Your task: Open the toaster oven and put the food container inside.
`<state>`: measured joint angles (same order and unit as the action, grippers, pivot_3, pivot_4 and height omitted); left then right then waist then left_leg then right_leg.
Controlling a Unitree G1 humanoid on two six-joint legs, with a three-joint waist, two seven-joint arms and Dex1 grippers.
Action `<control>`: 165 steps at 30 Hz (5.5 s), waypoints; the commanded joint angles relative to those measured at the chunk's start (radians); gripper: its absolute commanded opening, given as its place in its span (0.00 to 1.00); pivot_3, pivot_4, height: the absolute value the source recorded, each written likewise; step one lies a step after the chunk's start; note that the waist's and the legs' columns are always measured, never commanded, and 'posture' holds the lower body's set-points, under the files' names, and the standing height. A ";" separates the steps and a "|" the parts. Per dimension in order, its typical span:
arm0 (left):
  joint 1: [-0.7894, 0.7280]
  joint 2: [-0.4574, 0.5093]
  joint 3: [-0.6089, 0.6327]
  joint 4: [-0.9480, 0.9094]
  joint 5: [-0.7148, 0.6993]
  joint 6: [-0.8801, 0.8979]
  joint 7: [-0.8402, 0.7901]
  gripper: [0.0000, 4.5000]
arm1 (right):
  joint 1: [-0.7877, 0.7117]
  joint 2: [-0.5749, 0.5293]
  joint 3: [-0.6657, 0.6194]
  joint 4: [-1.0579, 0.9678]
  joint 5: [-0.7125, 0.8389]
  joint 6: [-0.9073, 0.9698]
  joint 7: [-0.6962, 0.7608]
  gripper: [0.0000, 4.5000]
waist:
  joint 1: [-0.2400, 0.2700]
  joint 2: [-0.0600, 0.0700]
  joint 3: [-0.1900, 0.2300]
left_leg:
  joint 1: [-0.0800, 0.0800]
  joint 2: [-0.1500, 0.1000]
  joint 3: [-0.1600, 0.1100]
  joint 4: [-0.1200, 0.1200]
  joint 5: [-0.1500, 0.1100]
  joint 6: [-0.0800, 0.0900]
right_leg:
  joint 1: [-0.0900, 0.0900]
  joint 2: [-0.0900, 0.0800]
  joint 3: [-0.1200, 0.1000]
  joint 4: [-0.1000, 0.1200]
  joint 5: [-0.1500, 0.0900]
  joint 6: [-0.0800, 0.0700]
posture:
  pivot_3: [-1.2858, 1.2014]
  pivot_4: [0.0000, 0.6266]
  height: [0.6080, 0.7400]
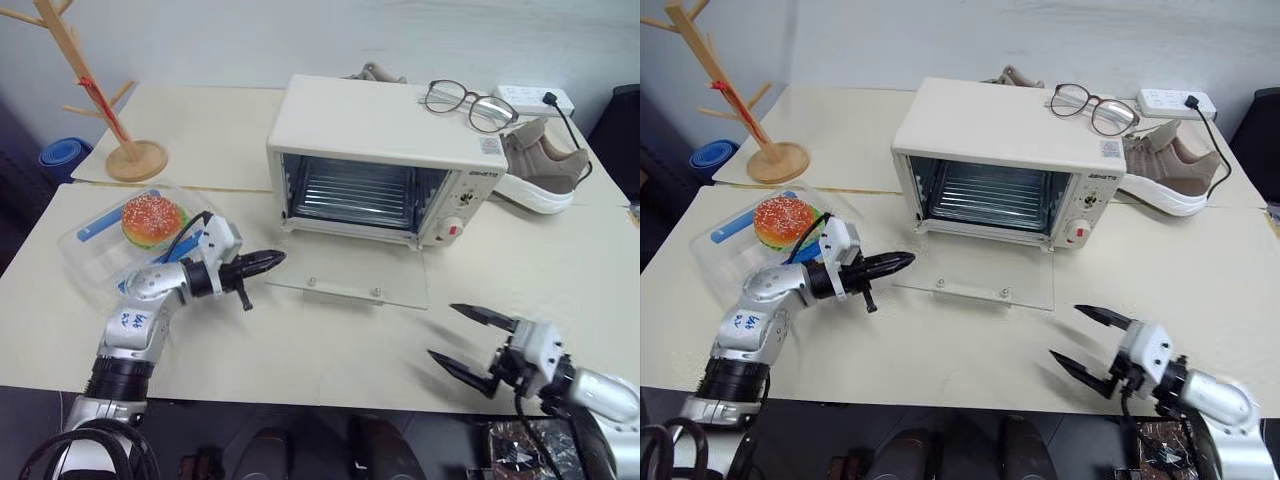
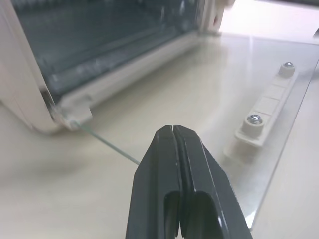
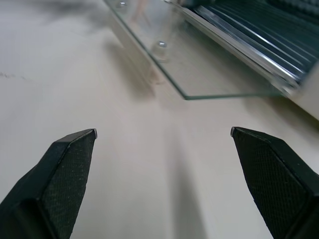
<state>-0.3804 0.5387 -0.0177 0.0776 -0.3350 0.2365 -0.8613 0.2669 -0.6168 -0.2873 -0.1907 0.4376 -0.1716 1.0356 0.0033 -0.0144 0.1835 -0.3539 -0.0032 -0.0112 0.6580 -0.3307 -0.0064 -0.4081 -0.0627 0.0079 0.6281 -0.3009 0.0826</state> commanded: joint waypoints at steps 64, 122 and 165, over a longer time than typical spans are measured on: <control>0.144 0.482 0.755 -0.062 -0.550 1.037 0.711 0.06 | -0.437 0.152 0.247 0.070 0.038 -0.107 0.082 1.00 | -0.031 -0.004 -0.001 | -0.002 0.001 -0.005 -0.008 0.003 -0.009 | -0.005 -0.003 -0.004 -0.001 -0.002 -0.004 | 0.52 0.24 1.00; 0.075 0.306 0.106 -0.375 -0.299 0.528 -0.151 0.17 | -0.066 -0.137 0.259 -0.323 0.145 0.358 -0.071 0.40 | -0.010 -0.002 0.001 | 0.001 0.001 -0.004 -0.007 0.009 -0.016 | -0.003 0.001 -0.002 0.000 -0.003 -0.006 | 0.52 0.24 1.00; -0.026 -0.109 0.152 -0.195 -0.141 0.115 0.139 0.14 | -0.695 0.083 0.196 0.100 0.087 0.405 -0.118 0.00 | -0.006 -0.002 0.001 | -0.020 0.000 -0.002 0.007 0.007 -0.009 | -0.017 0.000 -0.002 0.009 0.002 0.001 | 0.52 0.24 1.00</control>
<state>-0.4250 0.3981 0.0810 -0.0270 -0.4127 0.3645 -0.6504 -0.4362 -0.4918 -0.0290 -0.0080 0.4374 0.1913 0.8473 -0.0026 -0.0165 0.1843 -0.3737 -0.0034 -0.0132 0.6652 -0.3241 -0.0152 -0.4252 -0.0626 0.0063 0.6368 -0.2985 0.0833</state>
